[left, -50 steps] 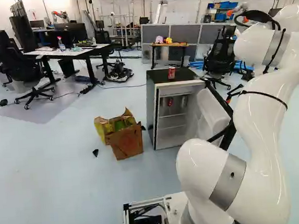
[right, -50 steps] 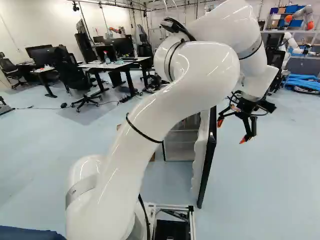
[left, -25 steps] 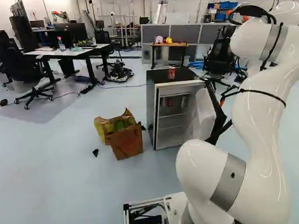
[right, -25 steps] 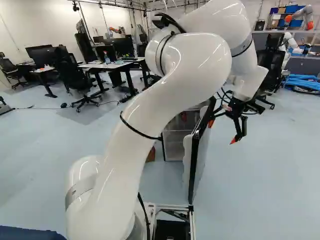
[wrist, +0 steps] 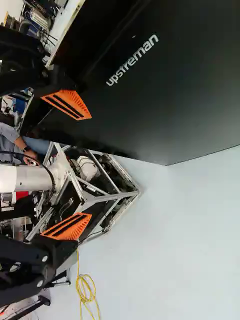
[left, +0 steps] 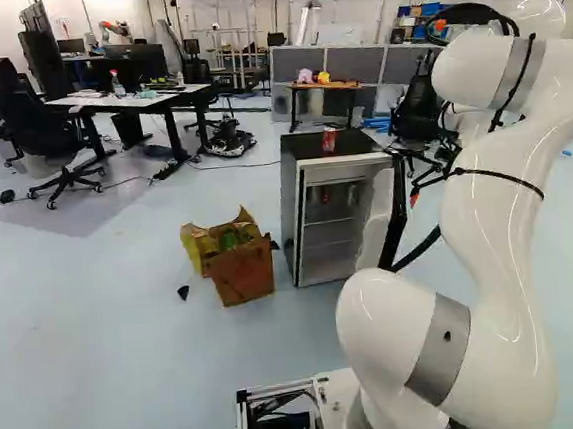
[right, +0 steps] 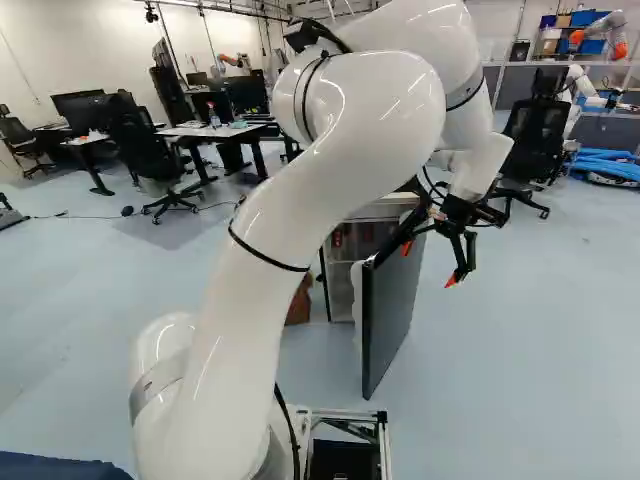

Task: Grab a drink from the fridge

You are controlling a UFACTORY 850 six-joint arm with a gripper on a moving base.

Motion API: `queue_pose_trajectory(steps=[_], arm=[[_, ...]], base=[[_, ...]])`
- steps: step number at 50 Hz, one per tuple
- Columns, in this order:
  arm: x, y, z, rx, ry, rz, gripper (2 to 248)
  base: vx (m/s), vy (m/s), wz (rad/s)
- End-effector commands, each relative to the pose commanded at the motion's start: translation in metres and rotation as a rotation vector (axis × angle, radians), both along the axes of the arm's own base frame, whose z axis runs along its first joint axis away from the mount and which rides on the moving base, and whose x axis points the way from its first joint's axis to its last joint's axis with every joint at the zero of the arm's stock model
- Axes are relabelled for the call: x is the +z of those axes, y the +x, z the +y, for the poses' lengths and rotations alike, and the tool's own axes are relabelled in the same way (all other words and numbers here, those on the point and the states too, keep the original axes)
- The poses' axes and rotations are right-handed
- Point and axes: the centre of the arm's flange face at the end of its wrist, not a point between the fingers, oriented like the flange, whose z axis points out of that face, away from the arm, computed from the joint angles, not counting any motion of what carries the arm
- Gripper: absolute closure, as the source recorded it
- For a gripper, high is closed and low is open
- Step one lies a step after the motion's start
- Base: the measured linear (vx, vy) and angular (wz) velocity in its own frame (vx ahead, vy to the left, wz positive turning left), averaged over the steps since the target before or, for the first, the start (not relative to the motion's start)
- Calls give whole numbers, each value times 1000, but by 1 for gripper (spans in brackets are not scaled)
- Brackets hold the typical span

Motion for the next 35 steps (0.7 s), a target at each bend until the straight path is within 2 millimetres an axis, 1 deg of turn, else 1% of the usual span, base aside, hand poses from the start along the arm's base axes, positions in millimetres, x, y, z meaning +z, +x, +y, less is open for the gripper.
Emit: queue_pose_trajectory(steps=[16, 35], arm=[[-4, 7, 25, 77, -37, 22, 3], [-10, 16, 52, 196, -131, 17, 3]], base=[[0, 0, 0], [0, 0, 0]])
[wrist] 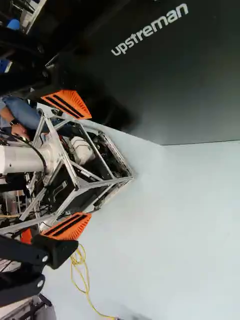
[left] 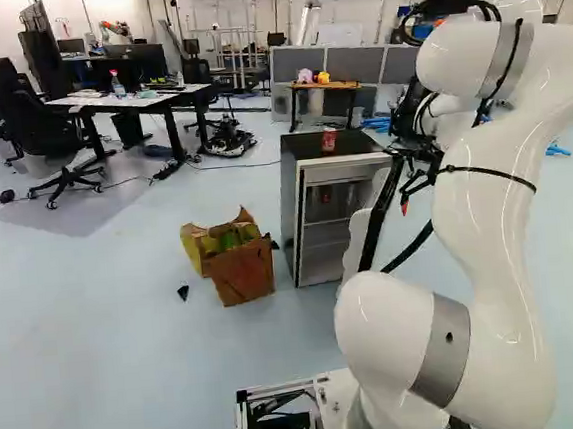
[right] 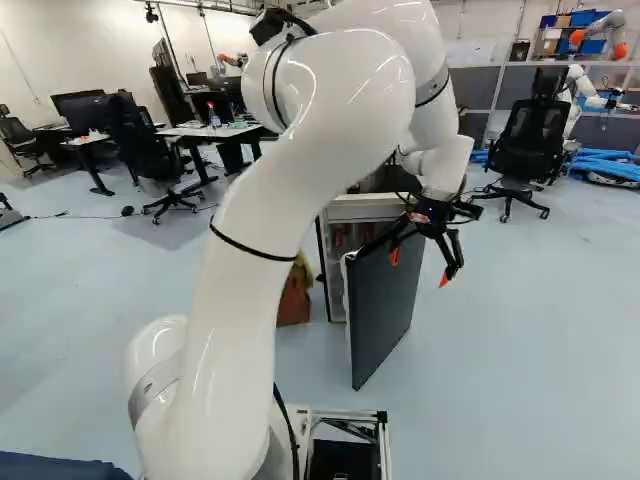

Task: Grab a drink from the fridge

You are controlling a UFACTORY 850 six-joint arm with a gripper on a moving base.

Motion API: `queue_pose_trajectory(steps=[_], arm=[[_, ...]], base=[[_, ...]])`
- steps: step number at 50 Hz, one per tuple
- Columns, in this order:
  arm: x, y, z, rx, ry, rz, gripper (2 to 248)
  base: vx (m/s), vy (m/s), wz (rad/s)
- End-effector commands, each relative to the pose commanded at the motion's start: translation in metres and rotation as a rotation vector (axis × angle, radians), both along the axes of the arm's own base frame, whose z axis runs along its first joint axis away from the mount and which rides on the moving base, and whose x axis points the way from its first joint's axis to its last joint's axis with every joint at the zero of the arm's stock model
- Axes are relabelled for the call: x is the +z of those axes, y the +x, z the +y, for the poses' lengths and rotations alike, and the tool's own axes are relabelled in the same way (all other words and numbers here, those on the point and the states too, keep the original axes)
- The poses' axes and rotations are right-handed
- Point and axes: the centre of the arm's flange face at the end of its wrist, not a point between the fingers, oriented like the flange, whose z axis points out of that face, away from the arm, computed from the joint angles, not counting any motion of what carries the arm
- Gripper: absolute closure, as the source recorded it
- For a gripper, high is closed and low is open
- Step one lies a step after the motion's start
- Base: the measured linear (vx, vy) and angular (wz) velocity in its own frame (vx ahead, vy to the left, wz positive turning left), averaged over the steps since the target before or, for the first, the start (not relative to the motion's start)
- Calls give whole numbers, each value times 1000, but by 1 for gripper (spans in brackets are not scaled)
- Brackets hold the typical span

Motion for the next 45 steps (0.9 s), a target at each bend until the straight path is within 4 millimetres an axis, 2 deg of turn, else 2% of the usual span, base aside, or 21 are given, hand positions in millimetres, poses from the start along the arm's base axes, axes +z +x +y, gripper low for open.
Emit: queue_pose_trajectory(steps=[26, 45], arm=[[-5, 20, 37, 182, -142, -71, 3], [-7, 36, 65, 249, -198, -166, 3]], base=[[0, 0, 0], [0, 0, 0]])
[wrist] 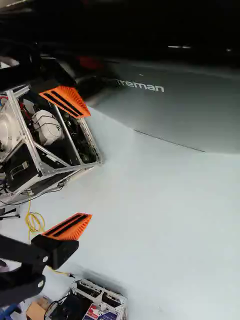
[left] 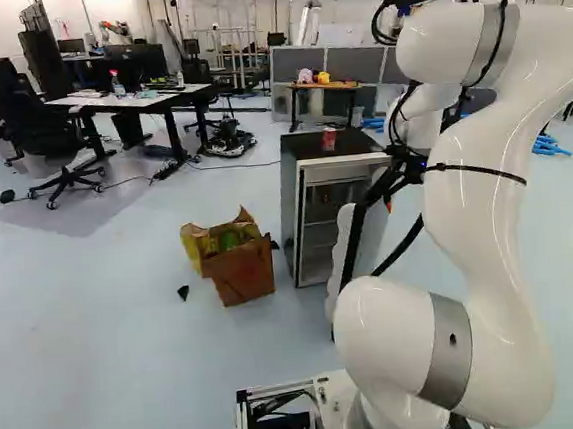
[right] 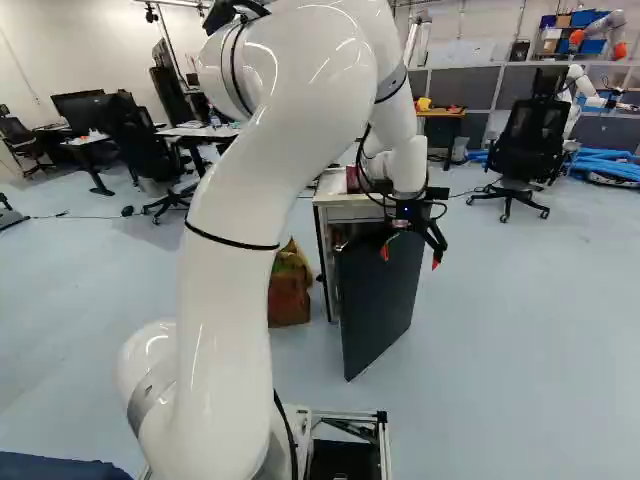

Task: Grab a drink from the fridge

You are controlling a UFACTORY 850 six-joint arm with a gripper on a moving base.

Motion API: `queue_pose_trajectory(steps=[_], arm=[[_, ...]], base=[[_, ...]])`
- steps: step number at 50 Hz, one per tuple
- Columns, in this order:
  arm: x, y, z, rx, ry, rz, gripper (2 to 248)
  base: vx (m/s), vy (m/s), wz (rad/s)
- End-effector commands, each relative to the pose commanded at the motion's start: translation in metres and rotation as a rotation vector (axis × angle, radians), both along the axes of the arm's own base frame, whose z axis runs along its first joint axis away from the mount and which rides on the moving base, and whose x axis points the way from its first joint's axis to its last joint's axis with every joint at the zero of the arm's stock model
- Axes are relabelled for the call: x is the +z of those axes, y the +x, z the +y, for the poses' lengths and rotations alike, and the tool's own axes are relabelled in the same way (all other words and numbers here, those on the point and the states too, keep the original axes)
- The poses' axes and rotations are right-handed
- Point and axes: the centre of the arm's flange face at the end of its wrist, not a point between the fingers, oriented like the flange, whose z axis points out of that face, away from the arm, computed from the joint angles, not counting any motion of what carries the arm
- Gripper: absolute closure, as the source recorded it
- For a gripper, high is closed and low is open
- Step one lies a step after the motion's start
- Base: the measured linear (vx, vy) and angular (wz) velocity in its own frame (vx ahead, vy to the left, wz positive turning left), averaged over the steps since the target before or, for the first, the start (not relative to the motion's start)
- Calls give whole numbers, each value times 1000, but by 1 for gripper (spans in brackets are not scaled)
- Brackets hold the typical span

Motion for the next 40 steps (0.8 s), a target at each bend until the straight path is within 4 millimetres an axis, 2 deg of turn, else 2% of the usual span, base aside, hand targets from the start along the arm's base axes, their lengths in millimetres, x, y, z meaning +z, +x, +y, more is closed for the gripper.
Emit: queue_pose_trajectory(steps=[40], arm=[[1, 31, 61, 136, -75, -197, 3]], base=[[0, 0, 0]])
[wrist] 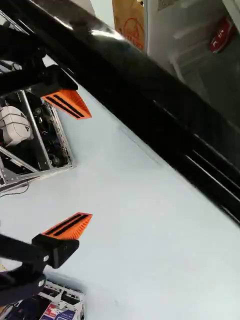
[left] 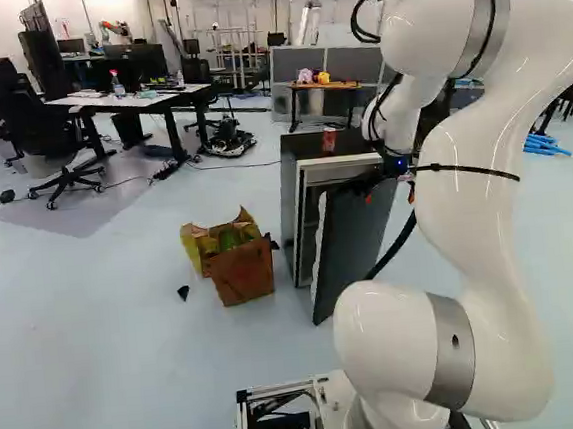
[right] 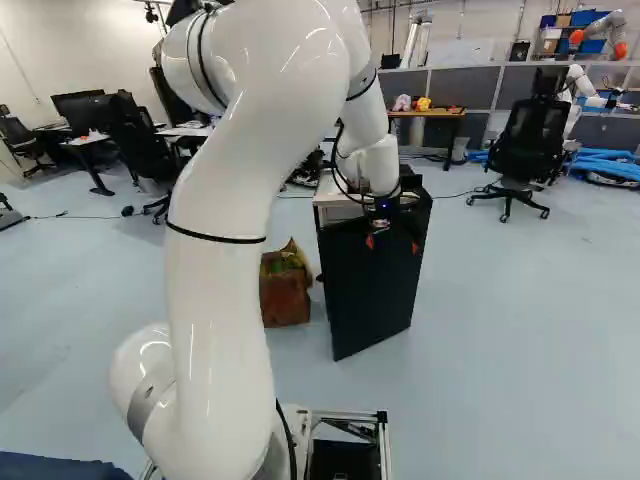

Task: Grab a drink from the fridge

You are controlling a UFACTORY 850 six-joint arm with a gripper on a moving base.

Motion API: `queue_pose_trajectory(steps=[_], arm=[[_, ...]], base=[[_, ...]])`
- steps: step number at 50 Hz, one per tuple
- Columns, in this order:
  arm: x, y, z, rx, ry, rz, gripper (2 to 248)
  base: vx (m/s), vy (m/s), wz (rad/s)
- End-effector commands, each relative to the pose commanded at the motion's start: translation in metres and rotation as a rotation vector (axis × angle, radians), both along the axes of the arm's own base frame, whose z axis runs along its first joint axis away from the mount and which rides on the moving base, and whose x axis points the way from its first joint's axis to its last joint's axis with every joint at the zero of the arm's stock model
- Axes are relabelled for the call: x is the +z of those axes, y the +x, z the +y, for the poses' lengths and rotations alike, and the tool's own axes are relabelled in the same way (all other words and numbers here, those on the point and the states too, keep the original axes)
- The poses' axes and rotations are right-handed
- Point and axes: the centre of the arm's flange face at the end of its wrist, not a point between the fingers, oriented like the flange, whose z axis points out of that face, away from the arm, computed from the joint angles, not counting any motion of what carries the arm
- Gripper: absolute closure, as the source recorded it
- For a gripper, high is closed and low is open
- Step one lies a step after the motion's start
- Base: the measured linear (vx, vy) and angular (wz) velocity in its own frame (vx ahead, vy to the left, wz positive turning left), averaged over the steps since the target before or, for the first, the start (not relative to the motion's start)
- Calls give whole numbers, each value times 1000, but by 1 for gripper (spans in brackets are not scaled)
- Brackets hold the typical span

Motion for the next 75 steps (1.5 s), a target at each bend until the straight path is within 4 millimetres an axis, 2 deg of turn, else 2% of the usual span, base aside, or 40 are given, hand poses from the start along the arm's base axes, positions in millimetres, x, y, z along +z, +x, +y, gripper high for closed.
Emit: queue_pose_trajectory(steps=[59, 75], arm=[[10, 49, 72, 170, -80, -308, 3], [11, 52, 74, 176, -88, -339, 3]], base=[[0, 0, 0], [0, 0, 0]])
